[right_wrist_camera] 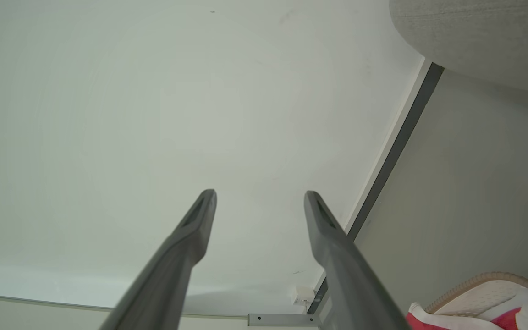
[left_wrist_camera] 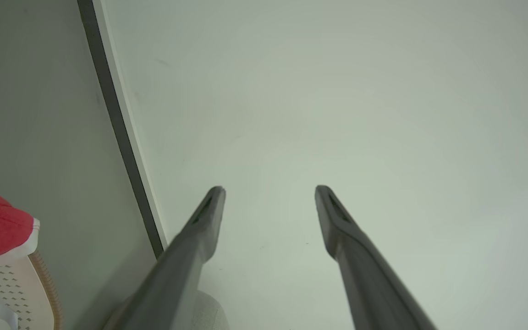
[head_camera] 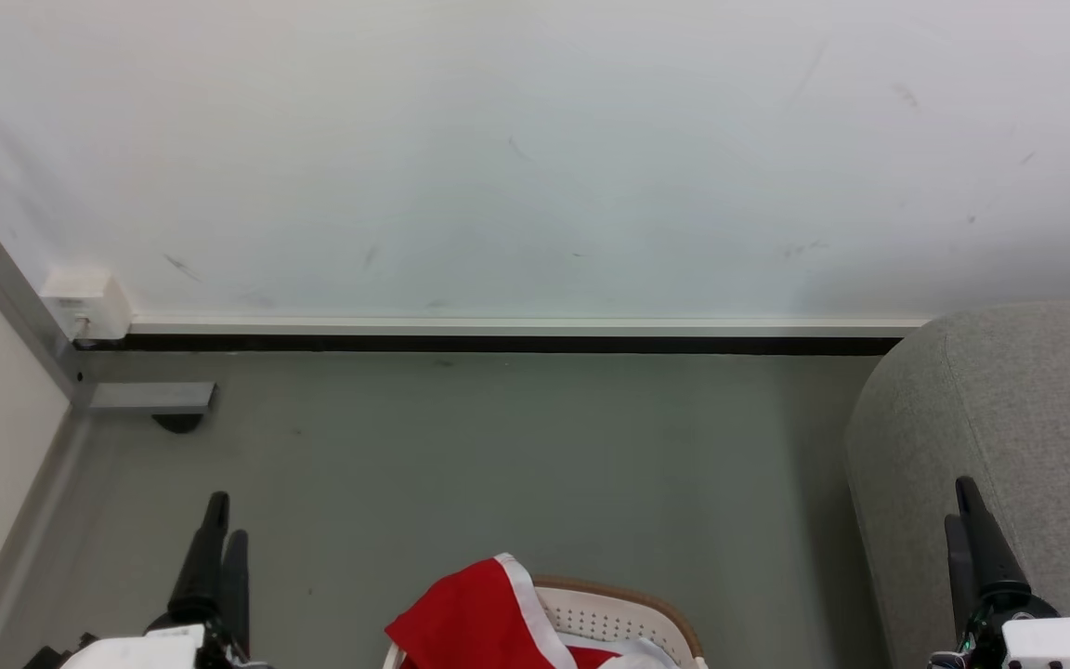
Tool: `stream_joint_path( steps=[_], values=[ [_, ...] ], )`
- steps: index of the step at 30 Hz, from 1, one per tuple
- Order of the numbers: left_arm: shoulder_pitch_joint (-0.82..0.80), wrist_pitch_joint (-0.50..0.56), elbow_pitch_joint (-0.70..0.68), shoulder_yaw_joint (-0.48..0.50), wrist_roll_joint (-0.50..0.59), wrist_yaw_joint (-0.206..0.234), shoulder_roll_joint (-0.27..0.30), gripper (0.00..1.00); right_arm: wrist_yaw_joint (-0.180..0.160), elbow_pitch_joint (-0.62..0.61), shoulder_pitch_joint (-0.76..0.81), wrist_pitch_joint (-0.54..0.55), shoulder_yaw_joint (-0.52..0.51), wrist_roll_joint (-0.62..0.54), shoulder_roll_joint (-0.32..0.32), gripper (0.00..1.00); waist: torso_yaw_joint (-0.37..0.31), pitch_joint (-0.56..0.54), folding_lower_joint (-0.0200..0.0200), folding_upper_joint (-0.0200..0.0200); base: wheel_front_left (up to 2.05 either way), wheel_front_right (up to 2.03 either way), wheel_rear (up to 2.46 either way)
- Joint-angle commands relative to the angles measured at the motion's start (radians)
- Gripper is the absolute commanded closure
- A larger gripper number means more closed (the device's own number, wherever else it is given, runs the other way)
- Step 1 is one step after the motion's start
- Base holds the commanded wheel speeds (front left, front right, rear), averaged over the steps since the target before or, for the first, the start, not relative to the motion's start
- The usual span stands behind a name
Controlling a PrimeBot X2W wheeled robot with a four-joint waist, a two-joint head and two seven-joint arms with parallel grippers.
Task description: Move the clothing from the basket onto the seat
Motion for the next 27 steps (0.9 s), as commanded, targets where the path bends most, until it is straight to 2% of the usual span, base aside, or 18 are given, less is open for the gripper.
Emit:
stream_joint_path(
  steps=[1, 7, 19, 27],
  values=[
    [-0.015, -0.011, -0.024, 0.000, 0.020, -0.004, 0.006, 0.00, 0.000, -0.028, -0.030, -0.010, 0.011, -0.016, -0.015, 0.00, 0.000, 0.000, 0.0000, 0.0000, 0.00, 0.00, 0.00],
    [-0.013, -0.035, -0.038, -0.007, 0.115, -0.005, 0.006, 0.00, 0.000, -0.045, -0.033, -0.035, 0.022, -0.094, -0.016, 0.00, -0.001, 0.002, 0.0000, 0.0000, 0.00, 0.00, 0.00],
    [-0.009, -0.081, -0.063, -0.018, 0.359, -0.005, 0.008, 0.00, -0.001, -0.066, -0.043, -0.081, 0.069, -0.339, -0.025, 0.00, -0.003, 0.001, 0.0000, 0.0000, 0.00, 0.00, 0.00],
    [-0.003, -0.109, -0.077, -0.020, 0.507, 0.026, 0.008, 0.00, -0.001, -0.059, -0.052, -0.108, 0.109, -0.515, -0.035, 0.00, -0.005, 0.001, 0.0000, 0.0000, 0.00, 0.00, 0.00]
  ],
)
